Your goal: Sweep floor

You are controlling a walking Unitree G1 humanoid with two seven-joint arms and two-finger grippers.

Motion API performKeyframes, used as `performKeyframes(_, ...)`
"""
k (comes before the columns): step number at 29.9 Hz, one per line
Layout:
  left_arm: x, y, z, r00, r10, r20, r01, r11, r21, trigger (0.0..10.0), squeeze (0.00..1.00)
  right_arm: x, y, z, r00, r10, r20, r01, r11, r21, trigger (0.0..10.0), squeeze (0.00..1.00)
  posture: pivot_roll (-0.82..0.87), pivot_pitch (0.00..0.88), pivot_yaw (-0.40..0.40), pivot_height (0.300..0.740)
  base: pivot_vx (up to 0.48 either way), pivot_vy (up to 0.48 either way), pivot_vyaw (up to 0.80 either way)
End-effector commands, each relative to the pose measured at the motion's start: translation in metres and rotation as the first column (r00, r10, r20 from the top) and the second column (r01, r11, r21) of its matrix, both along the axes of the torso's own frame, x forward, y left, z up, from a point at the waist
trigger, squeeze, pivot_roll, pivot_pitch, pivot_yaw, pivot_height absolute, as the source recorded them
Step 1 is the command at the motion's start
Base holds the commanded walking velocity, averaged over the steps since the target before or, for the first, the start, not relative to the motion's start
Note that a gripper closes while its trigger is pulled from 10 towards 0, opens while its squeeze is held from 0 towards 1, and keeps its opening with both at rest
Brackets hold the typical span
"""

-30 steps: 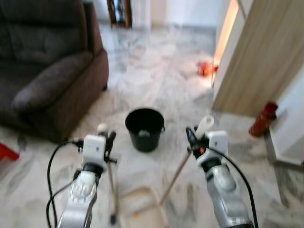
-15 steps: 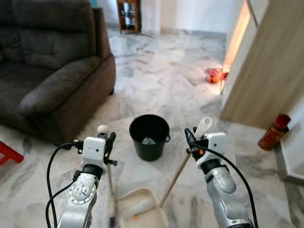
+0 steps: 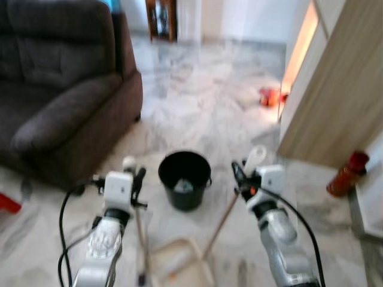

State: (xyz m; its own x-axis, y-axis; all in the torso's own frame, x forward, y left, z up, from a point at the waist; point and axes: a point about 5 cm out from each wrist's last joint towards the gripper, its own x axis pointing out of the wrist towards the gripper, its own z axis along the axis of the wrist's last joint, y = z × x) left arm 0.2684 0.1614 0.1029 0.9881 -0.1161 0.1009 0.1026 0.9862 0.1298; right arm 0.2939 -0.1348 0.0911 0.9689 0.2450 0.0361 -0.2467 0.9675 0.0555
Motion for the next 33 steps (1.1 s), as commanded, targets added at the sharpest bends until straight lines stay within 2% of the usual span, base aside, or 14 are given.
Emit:
performKeyframes(1, 0.0017, 0.0065, 0.0123, 0.998, 0.013, 0.058, -0.015, 1.0, 0.025, 10.0, 0.0, 0.0031, 0.0072, 0.011, 0.999, 0.015, 0.042, -0.017, 0.999, 0.031, 10.0, 0.0, 0.1, 0.056, -0.009, 0.74, 0.304, 0.0, 0.0)
performKeyframes(26, 0.0029, 0.0073, 0.0129, 0.998, 0.025, 0.059, -0.027, 0.999, 0.021, 10.0, 0.0, 0.0058, 0.0078, 0.0142, 0.999, 0.009, 0.046, -0.011, 0.999, 0.031, 10.0, 0.0, 0.11, 0.078, -0.012, 0.74, 0.302, 0.0, 0.0)
performKeyframes(33, 0.0016, 0.0115, 0.0115, 0.998, 0.037, 0.058, -0.039, 0.999, 0.025, 10.0, 0.0, 0.0072, 0.0089, 0.0147, 0.999, 0.0, 0.033, -0.001, 1.0, 0.027, 10.0, 0.0, 0.11, 0.079, -0.011, 0.74, 0.0, 0.0, 0.0)
